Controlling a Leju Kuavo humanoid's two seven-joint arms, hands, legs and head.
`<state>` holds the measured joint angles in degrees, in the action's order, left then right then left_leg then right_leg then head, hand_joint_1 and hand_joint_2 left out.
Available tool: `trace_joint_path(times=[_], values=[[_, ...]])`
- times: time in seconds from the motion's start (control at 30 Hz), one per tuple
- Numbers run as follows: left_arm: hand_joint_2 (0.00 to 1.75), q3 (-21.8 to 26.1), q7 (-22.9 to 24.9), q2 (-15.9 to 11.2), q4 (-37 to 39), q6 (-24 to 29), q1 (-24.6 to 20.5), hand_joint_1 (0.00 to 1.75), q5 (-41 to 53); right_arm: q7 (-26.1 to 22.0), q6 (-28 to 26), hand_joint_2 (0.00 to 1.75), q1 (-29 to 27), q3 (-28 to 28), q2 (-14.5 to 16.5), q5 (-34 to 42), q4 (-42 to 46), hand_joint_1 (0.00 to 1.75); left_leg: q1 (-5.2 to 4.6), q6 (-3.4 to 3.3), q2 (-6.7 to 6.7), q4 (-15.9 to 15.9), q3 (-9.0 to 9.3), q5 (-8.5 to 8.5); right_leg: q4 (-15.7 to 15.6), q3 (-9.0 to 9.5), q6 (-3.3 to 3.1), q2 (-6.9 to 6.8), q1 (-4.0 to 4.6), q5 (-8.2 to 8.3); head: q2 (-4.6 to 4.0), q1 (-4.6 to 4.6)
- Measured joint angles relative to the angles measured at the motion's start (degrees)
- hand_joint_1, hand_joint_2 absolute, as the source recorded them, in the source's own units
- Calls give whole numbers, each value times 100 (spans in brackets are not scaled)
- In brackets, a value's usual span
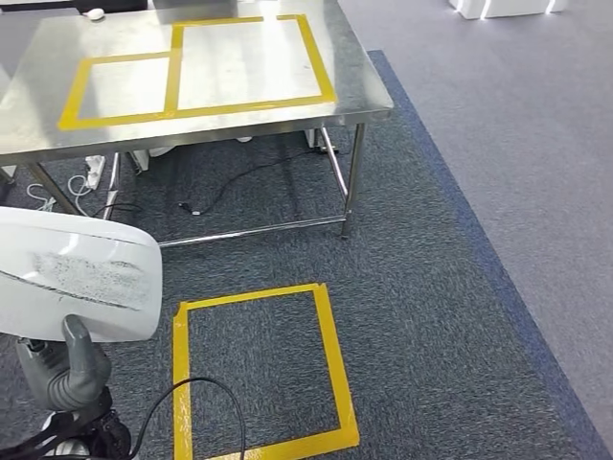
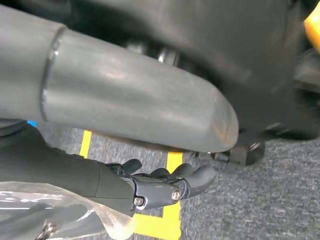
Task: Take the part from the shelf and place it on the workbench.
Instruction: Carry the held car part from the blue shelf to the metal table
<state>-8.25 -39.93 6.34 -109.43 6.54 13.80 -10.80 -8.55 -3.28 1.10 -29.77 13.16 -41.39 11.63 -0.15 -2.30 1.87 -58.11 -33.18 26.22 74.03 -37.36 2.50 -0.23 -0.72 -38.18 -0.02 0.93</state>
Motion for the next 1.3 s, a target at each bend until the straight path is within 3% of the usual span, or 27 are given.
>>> trace_joint_path(times=[0.03, 0.07, 0.13, 0.17, 0.23, 0.3, 0.37, 0.43, 0.5, 0.53, 0.57, 0.6, 0.67, 0.73, 0.8, 0.87, 0.93, 1.0, 1.03, 1.07, 1.13, 1.17, 1.23, 1.3], values=[[175, 2, 11, -3, 6, 8, 0, 175, 15, -5, -4, 0, -8, 0, 0, -1, 0, 0, -1, -1, 87, -2, 8, 5, 35, -82, -4, 13, 1, 99, 0, 0], [175, 3, 21, -5, 14, 20, 1, 175, 32, -9, -7, 0, -12, 0, 0, -2, 0, 0, 1, 5, 179, -5, 19, 11, -166, -52, -12, 36, -1, 308, -1, -2], [175, 4, 30, -10, 37, 56, 0, 175, 56, 4, 1, 0, -13, 0, 0, -1, -1, 0, 3, 38, 347, -23, 33, 33, -953, 217, -29, 258, -23, 783, -1, -3], [175, 5, 30, -14, 50, 74, -3, 175, 65, 21, 11, 0, -9, 0, 0, 0, -3, 0, 4, 63, 425, -40, 25, 46, -1283, 359, -37, 391, -40, 915, -1, 1], [175, 7, 30, -24, 69, 96, -5, 175, 92, 51, 27, 0, -2, 0, 0, 2, -6, 0, 15, 130, 554, -54, -9, 45, -1539, 491, -69, 531, -44, 946, -1, 6], [175, 7, 29, -44, 78, 103, 7, 175, 125, 58, 31, 0, 5, 0, 2, 1, -7, 0, 43, 200, 651, -48, -33, 34, -1577, 535, -128, 400, -36, 961, -1, 7], [175, 7, 23, -68, 80, 114, 6, 175, 152, 49, 31, 0, 6, 0, 5, -2, -6, 0, 33, 254, 430, -252, -123, 171, -1621, 579, -204, 235, -43, 970, -1, 25], [175, 7, 19, -86, 85, 128, -7, 175, 170, 40, 29, 0, -5, 0, 5, -4, -6, 0, 24, 295, 49, -896, -417, 515, -1640, 609, -263, 54, -27, 952, -1, 43], [175, 7, 19, -100, 96, 149, -2, 175, 185, 36, 21, 0, -20, 0, 5, -8, -6, 0, 45, 325, -96, -1573, -747, 772, -1638, 622, -284, -137, -7, 926, 0, 43], [175, 7, 18, -106, 101, 164, 4, 175, 192, 32, 16, 0, -22, 0, 4, -12, -6, 0, 55, 331, -117, -1670, -795, 753, -1638, 632, -284, -228, -1, 912, 0, 43], [175, 7, 17, -114, 104, 176, 7, 175, 198, 28, 14, 0, -18, 0, 4, -16, -6, 0, 60, 330, -137, -1529, -724, 623, -1638, 647, -278, -309, 3, 897, 0, 44], [175, 7, 15, -121, 105, 185, 8, 175, 205, 26, 14, 0, -13, 0, 4, -21, -6, 0, 62, 320, -187, -1188, -549, 420, -1638, 672, -267, -385, 5, 879, -1, 44], [175, 7, 13, -129, 107, 196, 0, 175, 220, 26, 14, 0, -3, 0, 4, -26, -6, 0, 30, 274, -436, -417, -152, 125, -1632, 714, -222, -505, 25, 833, -1, 43], [175, 7, 11, -135, 109, 203, -6, 175, 237, 31, 14, 0, 5, 0, 4, -27, -6, 0, -18, 208, -581, -86, 8, 76, -1630, 753, -168, -602, 53, 795, 0, 40], [175, 7, 8, -141, 110, 205, -3, 175, 247, 33, 15, 0, 24, 0, 4, -27, -4, 0, -32, 145, -477, -59, 1, 72, -1645, 795, -112, -680, 55, 772, 0, 40], [175, 7, 2, -143, 110, 207, -11, 175, 251, 31, 15, 0, 41, 0, 4, -28, -4, 0, -6, 78, -369, -14, 14, 44, -1498, 730, -51, -469, 28, 648, 0, 25], [175, 3, -3, -142, 111, 210, -28, 175, 256, 22, 13, 0, 40, 1, 4, -27, -4, 0, 16, 19, -281, 9, 24, 31, -885, 419, -16, -125, 8, 336, 0, -1], [175, -2, -3, -142, 113, 232, -33, 175, 261, -26, -3, 0, 22, 1, 4, -1, -4, 0, 12, -12, -192, 7, 26, 41, -117, -10, -2, -7, 7, 80, 0, -9], [175, -2, -3, -142, 114, 251, -32, 175, 263, -62, -17, 0, 13, 1, 4, 21, -4, 0, 10, -17, -145, 6, 33, 50, 50, -143, 1, 6, 8, 102, 0, -9], [175, -2, -3, -142, 115, 272, -31, 175, 265, -97, -31, 0, 7, 0, 4, 44, -4, 0, 8, -15, -102, 5, 47, 60, -19, -164, -1, 8, 7, 244, -1, -8], [175, -2, -3, -142, 115, 295, -31, 175, 269, -137, -55, 0, 5, 0, 4, 69, -4, 0, 12, 11, -35, 1, 89, 96, -728, 86, -22, 22, 4, 726, -1, -9], [175, -2, -3, -142, 115, 297, -32, 175, 271, -145, -62, 0, 8, 0, 4, 73, -4, 0, 4, 38, -12, -12, 103, 122, -1122, 253, -35, 41, 5, 882, -1, -9], [175, -2, -3, -142, 115, 299, -32, 175, 279, -154, -67, 0, 14, 0, 4, 76, -4, 0, -9, 99, 18, -28, 105, 158, -1547, 464, -77, 78, 10, 973, 0, -7], [175, -2, -3, -142, 115, 300, -32, 175, 289, -157, -62, 0, 10, 0, 4, 77, -4, 0, -7, 152, 29, -22, 106, 175, -1588, 515, -133, 85, 19, 937, -1, -2]])
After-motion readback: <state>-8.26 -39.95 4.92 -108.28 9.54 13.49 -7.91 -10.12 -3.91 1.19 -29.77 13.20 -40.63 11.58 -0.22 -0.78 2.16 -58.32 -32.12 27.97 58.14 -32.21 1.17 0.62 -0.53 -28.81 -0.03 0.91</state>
